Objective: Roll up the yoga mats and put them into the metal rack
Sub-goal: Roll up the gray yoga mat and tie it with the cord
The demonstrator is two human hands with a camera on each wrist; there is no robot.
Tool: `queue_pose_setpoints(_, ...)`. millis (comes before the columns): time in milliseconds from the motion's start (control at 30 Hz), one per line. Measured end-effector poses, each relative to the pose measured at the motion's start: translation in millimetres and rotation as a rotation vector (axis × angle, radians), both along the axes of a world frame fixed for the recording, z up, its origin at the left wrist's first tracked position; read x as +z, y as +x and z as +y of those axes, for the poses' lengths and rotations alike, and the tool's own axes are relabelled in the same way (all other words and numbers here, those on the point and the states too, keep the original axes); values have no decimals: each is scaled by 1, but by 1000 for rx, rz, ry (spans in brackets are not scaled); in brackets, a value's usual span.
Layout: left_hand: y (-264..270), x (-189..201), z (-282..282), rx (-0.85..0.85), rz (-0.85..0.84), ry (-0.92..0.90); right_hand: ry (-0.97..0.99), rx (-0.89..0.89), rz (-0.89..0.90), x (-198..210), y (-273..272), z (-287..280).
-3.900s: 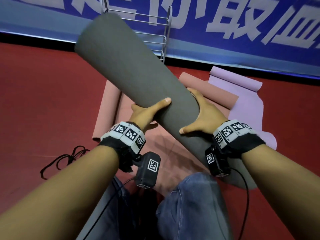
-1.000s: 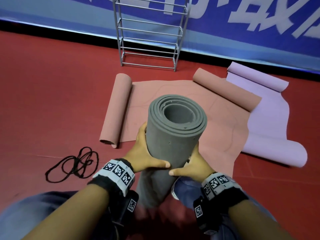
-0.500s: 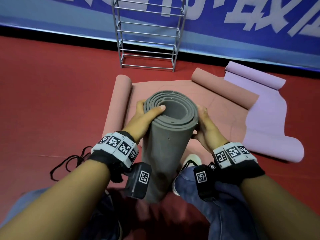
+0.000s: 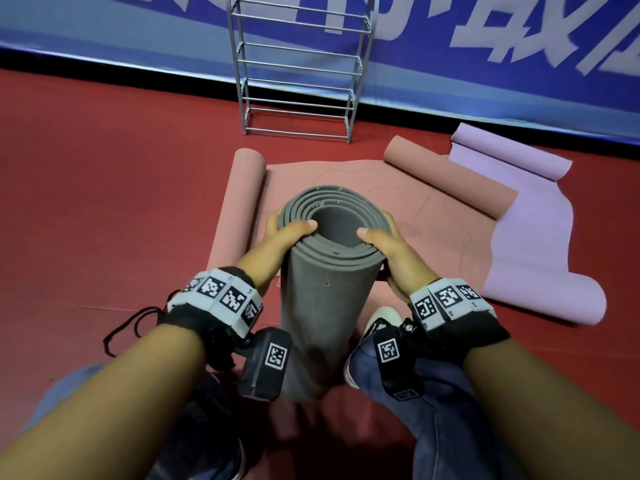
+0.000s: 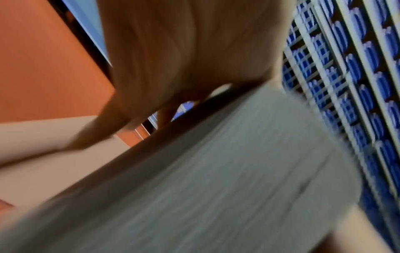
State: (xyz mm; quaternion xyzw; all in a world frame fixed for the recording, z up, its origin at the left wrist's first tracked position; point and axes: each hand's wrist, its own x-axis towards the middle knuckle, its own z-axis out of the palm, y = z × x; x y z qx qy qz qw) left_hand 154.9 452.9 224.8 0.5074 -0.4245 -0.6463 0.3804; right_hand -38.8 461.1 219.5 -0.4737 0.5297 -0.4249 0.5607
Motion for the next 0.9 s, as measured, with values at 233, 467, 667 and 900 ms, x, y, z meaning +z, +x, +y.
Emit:
queue_pose_setpoints(233, -4, 27, -2, -170, -199, 83, -27, -58, -97, 11, -2, 4)
queue_pose_setpoints(467, -4, 26, -13, -116, -163, 49, -12, -100, -28, 2, 2, -11)
queue_pose_setpoints(667, -14, 24, -13, -21, -110, 11, -26, -116, -31, 8, -2, -19)
queue_pose_setpoints(900, -11, 27, -1, 33, -36, 45, -49, -20, 42, 14, 0, -18)
